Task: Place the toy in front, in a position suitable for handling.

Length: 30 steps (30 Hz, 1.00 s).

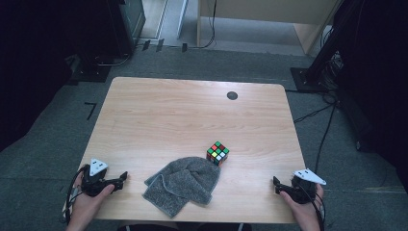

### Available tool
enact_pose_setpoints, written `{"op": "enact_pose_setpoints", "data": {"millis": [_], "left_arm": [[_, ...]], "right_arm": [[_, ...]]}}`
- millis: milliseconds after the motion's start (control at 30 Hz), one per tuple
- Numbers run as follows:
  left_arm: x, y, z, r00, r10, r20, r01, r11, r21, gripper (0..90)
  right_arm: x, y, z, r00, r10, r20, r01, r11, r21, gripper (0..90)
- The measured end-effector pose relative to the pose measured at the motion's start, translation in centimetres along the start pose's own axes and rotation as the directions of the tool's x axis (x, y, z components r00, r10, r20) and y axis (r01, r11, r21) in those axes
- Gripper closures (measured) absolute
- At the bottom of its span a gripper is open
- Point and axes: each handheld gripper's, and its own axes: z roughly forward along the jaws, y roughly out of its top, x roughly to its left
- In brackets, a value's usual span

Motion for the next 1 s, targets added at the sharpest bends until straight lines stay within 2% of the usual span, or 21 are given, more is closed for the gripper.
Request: {"op": "enact_pose_setpoints", "data": {"millis": [167,267,333,367,400,467,533,567,600,667,733,767,800,833,900,933,967,1000], "left_arm": [[0.0,0.1,0.1,1.0000,0.000,-0.001,0.000,1.0000,0.003,9.7],[0.0,0.1,0.1,1.0000,0.001,0.000,-0.001,1.0000,0.003,9.7],[0.0,0.1,0.1,1.0000,0.001,0.000,-0.001,1.0000,0.003,9.6],[0.0,0.1,0.1,1.0000,0.001,0.000,-0.001,1.0000,0.003,9.5],[0.0,0.1,0.1,1.0000,0.001,-0.001,0.000,1.0000,0.004,9.5],[0.0,0.1,0.1,1.0000,0.000,-0.001,0.000,1.0000,0.004,9.5],[0.0,0.1,0.1,1.0000,0.000,-0.001,0.000,1.0000,0.004,9.5],[0.0,0.1,0.1,1.0000,0.000,-0.001,0.000,1.0000,0.004,9.5],[0.0,0.1,0.1,1.0000,0.000,-0.001,0.000,1.0000,0.003,9.5],[0.0,0.1,0.1,1.0000,0.000,-0.001,0.000,1.0000,0.003,9.5],[0.0,0.1,0.1,1.0000,0.000,-0.001,0.000,1.0000,0.003,9.5],[0.0,0.1,0.1,1.0000,0.000,-0.001,0.000,1.0000,0.003,9.5],[0.0,0.1,0.1,1.0000,0.000,-0.001,0.000,1.0000,0.004,9.6],[0.0,0.1,0.1,1.0000,0.000,-0.001,0.000,1.0000,0.003,9.5],[0.0,0.1,0.1,1.0000,0.000,-0.001,0.000,1.0000,0.004,9.5],[0.0,0.1,0.1,1.0000,0.000,-0.001,0.000,1.0000,0.003,9.6],[0.0,0.1,0.1,1.0000,0.000,-0.001,0.000,1.0000,0.003,9.6],[0.0,0.1,0.1,1.0000,0.000,-0.001,0.000,1.0000,0.003,9.6]], "right_arm": [[0.2,0.1,0.2,1.0000,0.006,0.005,-0.006,1.000,0.000,13.2],[0.6,0.4,0.1,0.9999,0.015,0.002,-0.015,1.000,-0.002,19.2],[1.0,0.7,0.1,0.9990,0.037,-0.023,-0.038,0.999,-0.012,18.9],[1.0,0.7,0.1,0.9990,0.037,-0.023,-0.038,0.999,-0.012,18.9],[1.7,1.2,-0.1,0.9972,0.041,-0.062,-0.043,0.998,-0.039,18.4],[2.2,1.5,-0.3,0.9964,0.032,-0.079,-0.037,0.998,-0.054,18.3],[3.9,2.7,-0.8,0.9917,0.003,-0.129,-0.016,0.995,-0.102,17.8],[3.9,2.7,-0.8,0.9917,0.003,-0.129,-0.016,0.995,-0.102,17.8],[5.1,3.5,-1.1,0.9877,-0.025,-0.155,0.005,0.992,-0.129,17.7],[6.2,4.3,-1.3,0.9831,-0.053,-0.175,0.027,0.988,-0.151,17.6],[7.3,5.0,-1.3,0.9767,-0.077,-0.200,0.044,0.985,-0.165,17.6],[7.3,5.0,-1.3,0.9767,-0.077,-0.200,0.044,0.985,-0.165,17.6],[8.3,5.6,-1.3,0.9696,-0.100,-0.223,0.061,0.983,-0.176,17.6],[8.8,5.9,-1.2,0.9660,-0.117,-0.231,0.076,0.981,-0.180,17.6],[9.4,6.1,-1.2,0.9633,-0.129,-0.236,0.086,0.979,-0.183,17.5],[10.3,6.7,-1.0,0.9556,-0.153,-0.252,0.105,0.975,-0.195,17.5],[10.8,7.0,-0.9,0.9516,-0.160,-0.263,0.109,0.974,-0.198,17.5],[10.8,7.0,-0.9,0.9516,-0.160,-0.263,0.109,0.974,-0.198,17.5]]}}
